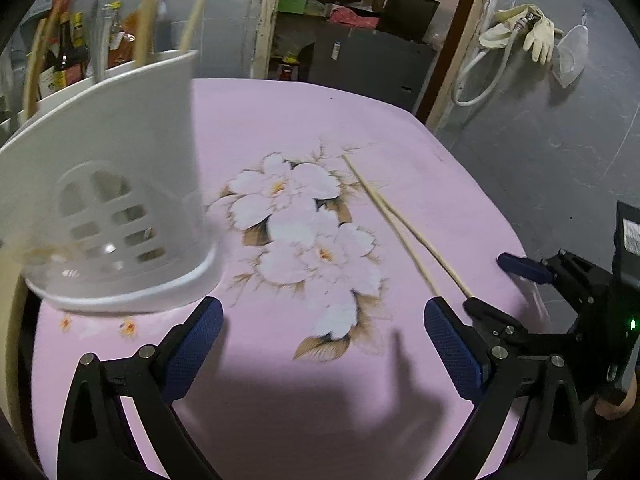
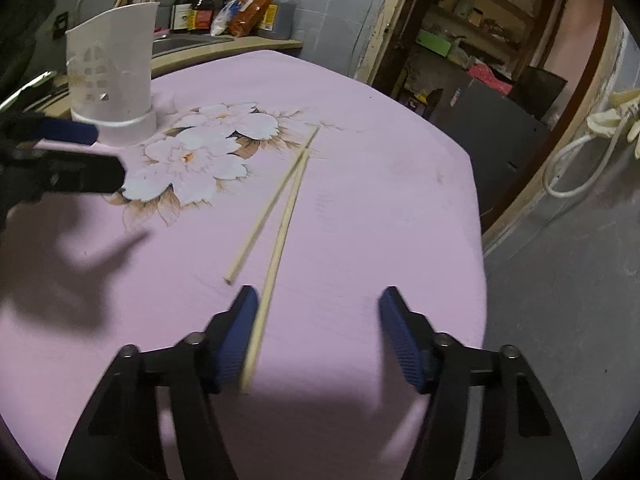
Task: Organize utensils
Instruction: 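Lower the right tool onto a wooden chopstick while the left tool approaches another chopstick, then close the right tool on one chopstick while the left tool closes on the other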
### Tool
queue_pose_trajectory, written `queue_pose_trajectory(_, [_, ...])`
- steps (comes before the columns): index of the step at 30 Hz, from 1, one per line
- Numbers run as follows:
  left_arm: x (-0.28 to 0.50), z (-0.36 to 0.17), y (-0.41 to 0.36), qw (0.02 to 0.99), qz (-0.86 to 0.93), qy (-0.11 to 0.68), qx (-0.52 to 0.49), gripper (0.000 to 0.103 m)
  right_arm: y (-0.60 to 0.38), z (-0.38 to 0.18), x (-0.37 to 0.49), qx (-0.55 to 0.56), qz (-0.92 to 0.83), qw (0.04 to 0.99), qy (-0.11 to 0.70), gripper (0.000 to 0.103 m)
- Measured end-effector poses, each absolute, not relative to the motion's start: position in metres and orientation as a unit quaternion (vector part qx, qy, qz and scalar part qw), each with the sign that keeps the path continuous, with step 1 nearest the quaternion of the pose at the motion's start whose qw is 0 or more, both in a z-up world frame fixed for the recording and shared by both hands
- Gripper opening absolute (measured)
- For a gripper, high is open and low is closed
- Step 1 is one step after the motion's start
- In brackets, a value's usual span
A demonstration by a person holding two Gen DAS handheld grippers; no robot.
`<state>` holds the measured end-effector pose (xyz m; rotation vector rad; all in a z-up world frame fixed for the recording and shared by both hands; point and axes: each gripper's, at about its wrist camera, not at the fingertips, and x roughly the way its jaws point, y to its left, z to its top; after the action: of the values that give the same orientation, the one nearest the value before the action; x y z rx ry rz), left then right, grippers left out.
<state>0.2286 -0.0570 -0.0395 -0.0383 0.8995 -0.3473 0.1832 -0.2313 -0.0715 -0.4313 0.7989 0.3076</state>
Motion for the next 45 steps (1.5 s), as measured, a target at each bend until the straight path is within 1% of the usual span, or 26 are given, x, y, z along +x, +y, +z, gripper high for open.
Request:
queue_pose_trajectory(3, [0.239, -0.038, -0.065, 0.883, -0.176, 0.434, -0.016, 0.096, -0.237, -0.071, 0.184, -0.211, 0.151, 0.888, 0.38, 0.037])
queue_pose_trajectory(5, [0.246, -0.038, -0.072, 0.883, -0.179, 0.435, -0.012, 0.095, -0.24, -0.07, 0.186, -0.211, 0.152, 0.889, 0.377, 0.031])
queue_pose_trajectory(6, [0.25, -0.037, -0.076, 0.882, -0.181, 0.436, -0.012, 0.092, -0.24, -0.07, 0.187, -0.21, 0.156, 0.889, 0.375, 0.027])
queue_pose_trajectory(7, [0.255, -0.038, -0.08, 0.88, -0.186, 0.438, -0.012, 0.087, -0.24, -0.07, 0.188, -0.21, 0.163, 0.89, 0.371, 0.025])
queue_pose_trajectory(8, [0.259, -0.038, -0.085, 0.877, -0.192, 0.441, -0.01, 0.083, -0.241, -0.071, 0.189, -0.207, 0.167, 0.891, 0.367, 0.02])
queue_pose_trajectory(10, [0.268, -0.039, -0.093, 0.871, -0.2, 0.448, -0.001, 0.066, -0.245, -0.07, 0.192, -0.196, 0.173, 0.894, 0.365, 0.015])
queue_pose_trajectory(12, [0.277, -0.041, -0.097, 0.865, -0.212, 0.456, 0.0, 0.058, -0.25, -0.067, 0.194, -0.184, 0.176, 0.896, 0.363, 0.007])
queue_pose_trajectory(13, [0.281, -0.042, -0.099, 0.862, -0.218, 0.459, -0.001, 0.056, -0.253, -0.066, 0.195, -0.178, 0.175, 0.898, 0.363, 0.006])
queue_pose_trajectory(14, [0.285, -0.043, -0.101, 0.86, -0.221, 0.46, -0.001, 0.056, -0.254, -0.065, 0.196, -0.174, 0.171, 0.899, 0.363, 0.005])
queue_pose_trajectory(17, [0.299, -0.045, -0.105, 0.853, -0.233, 0.467, -0.007, 0.049, -0.26, -0.063, 0.201, -0.17, 0.145, 0.904, 0.364, 0.004])
queue_pose_trajectory(19, [0.309, -0.046, -0.109, 0.849, -0.236, 0.472, -0.01, 0.04, -0.268, -0.063, 0.205, -0.148, 0.143, 0.904, 0.374, 0.004])
queue_pose_trajectory(21, [0.321, -0.048, -0.114, 0.846, -0.235, 0.479, -0.001, 0.036, -0.271, -0.062, 0.207, -0.143, 0.137, 0.905, 0.377, 0.004])
queue_pose_trajectory(24, [0.337, -0.056, -0.121, 0.838, -0.217, 0.501, 0.018, 0.024, -0.274, -0.061, 0.212, -0.128, 0.141, 0.901, 0.389, 0.004])
queue_pose_trajectory(29, [0.357, -0.057, -0.11, 0.827, -0.213, 0.52, -0.008, 0.014, -0.277, -0.058, 0.226, -0.105, 0.156, 0.891, 0.414, 0.006])
queue_pose_trajectory(31, [0.361, -0.058, -0.105, 0.824, -0.21, 0.526, -0.023, 0.007, -0.276, -0.057, 0.239, -0.097, 0.165, 0.883, 0.429, 0.007])
queue_pose_trajectory(34, [0.36, -0.057, -0.102, 0.824, -0.206, 0.527, -0.027, 0.006, -0.275, -0.057, 0.257, -0.088, 0.175, 0.871, 0.451, 0.009])
queue_pose_trajectory(39, [0.34, -0.052, -0.1, 0.83, -0.2, 0.521, 0.006, 0.005, -0.263, -0.06, 0.29, -0.095, 0.18, 0.857, 0.473, 0.012])
queue_pose_trajectory(40, [0.336, -0.052, -0.1, 0.83, -0.199, 0.52, 0.01, 0.005, -0.259, -0.061, 0.3, -0.095, 0.181, 0.853, 0.481, 0.013])
queue_pose_trajectory(42, [0.33, -0.052, -0.098, 0.831, -0.199, 0.52, 0.013, 0.005, -0.253, -0.063, 0.311, -0.092, 0.186, 0.846, 0.492, 0.019])
queue_pose_trajectory(44, [0.326, -0.052, -0.095, 0.831, -0.2, 0.519, 0.005, 0.005, -0.249, -0.065, 0.32, -0.094, 0.184, 0.841, 0.499, 0.021])
queue_pose_trajectory(45, [0.33, -0.055, -0.107, 0.831, -0.199, 0.519, 0.002, 0.005, -0.245, -0.065, 0.325, -0.102, 0.183, 0.839, 0.502, 0.021])
